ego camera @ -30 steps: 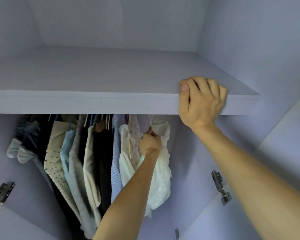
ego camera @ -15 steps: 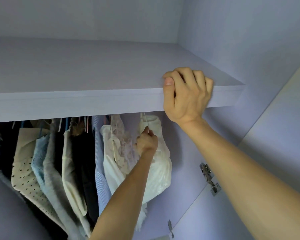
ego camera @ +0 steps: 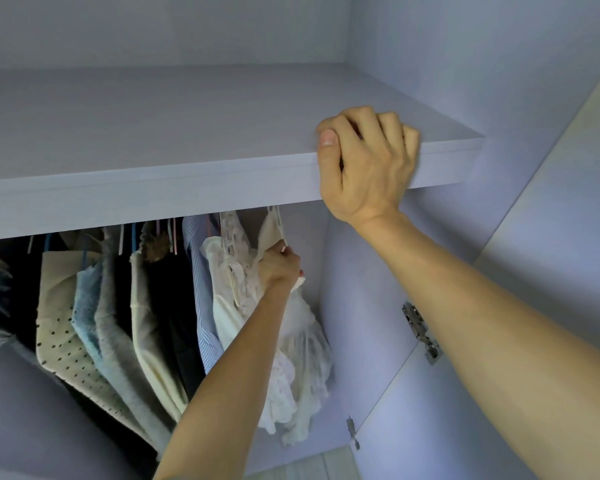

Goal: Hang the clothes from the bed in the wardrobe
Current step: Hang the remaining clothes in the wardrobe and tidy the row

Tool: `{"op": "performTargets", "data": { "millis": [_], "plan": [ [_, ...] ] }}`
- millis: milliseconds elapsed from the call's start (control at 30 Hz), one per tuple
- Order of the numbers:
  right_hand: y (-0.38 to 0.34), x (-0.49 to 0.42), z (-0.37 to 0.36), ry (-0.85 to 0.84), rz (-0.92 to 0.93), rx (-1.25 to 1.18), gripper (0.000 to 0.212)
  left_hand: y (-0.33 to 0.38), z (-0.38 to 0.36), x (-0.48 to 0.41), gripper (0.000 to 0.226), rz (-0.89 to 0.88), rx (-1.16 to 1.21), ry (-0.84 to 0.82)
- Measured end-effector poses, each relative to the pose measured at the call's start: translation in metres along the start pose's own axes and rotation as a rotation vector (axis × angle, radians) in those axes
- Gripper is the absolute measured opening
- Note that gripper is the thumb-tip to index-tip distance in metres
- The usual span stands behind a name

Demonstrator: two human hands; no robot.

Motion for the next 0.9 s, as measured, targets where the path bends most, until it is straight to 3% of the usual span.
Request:
{"op": "performTargets", "data": {
  "millis": [633, 767, 900],
  "plan": [
    [0.002, 0.001, -0.001, -0.035, 0.016, -0.006, 0.027, 0.004, 0.055, 0.025, 0.029, 0.050, -0.108, 0.113],
    [0.001, 0.003, -0.005, -0.103, 0.045, -0.021, 0.028, 0.004, 0.073, 0.025, 0.028, 0.055, -0.204, 0.129],
    [0.000, 0.006, -0.011, -0.252, 0.069, -0.054, 0.035, 0.000, 0.077, 0.032, 0.037, 0.049, -0.251, 0.030]
  ]
}}
Point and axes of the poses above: each hand's wrist, its own x-axis away from the middle knuckle, its own z-axis out of the back of the hand, y = z × x, the point moved 10 cm from there along -x, towards the middle knuckle, and after that the axes turned 10 degrees about x, right-handed, at the moved point
